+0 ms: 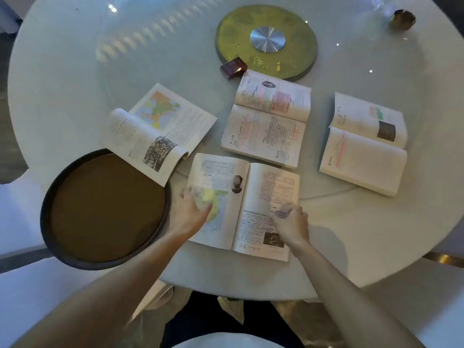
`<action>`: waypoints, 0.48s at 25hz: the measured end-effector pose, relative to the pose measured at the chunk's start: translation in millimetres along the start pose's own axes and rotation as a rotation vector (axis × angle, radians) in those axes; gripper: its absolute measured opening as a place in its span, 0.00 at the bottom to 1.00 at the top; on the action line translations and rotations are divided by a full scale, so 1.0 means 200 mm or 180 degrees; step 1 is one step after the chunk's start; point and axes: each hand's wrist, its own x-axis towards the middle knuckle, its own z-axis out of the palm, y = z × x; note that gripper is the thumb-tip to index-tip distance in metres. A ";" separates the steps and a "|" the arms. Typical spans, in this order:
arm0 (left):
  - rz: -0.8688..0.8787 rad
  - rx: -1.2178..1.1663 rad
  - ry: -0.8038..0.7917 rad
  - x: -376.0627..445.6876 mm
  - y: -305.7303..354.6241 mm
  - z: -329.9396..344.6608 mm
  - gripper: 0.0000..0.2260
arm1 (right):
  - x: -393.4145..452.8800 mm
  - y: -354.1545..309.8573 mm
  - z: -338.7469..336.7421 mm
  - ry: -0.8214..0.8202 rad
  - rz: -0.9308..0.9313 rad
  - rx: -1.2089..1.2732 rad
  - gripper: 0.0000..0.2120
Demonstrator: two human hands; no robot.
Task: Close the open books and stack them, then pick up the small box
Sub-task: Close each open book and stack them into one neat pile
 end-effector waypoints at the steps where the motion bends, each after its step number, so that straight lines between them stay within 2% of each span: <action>1: -0.0217 -0.0054 0.0008 -0.01 -0.05 0.01 0.37 | 0.01 0.04 0.01 0.0006 0.0096 0.0203 0.24; 3: -0.0617 -0.0174 -0.0066 -0.01 -0.14 0.04 0.39 | 0.01 0.08 0.02 -0.0057 0.0275 0.0473 0.24; 6: -0.0745 -0.0099 -0.0124 -0.01 -0.20 0.06 0.37 | 0.06 0.17 0.03 0.0033 0.0419 0.0747 0.28; 8: -0.0755 -0.0160 -0.0133 0.03 -0.21 0.04 0.34 | 0.13 0.24 0.04 -0.0044 0.0488 0.1004 0.30; 10: -0.0829 -0.0612 -0.0199 0.06 -0.23 0.01 0.29 | 0.14 0.25 0.03 -0.0183 0.0593 0.1197 0.28; 12: -0.0821 -0.1196 -0.0182 0.05 -0.21 -0.03 0.18 | 0.09 0.20 -0.01 -0.0311 0.0731 0.1338 0.25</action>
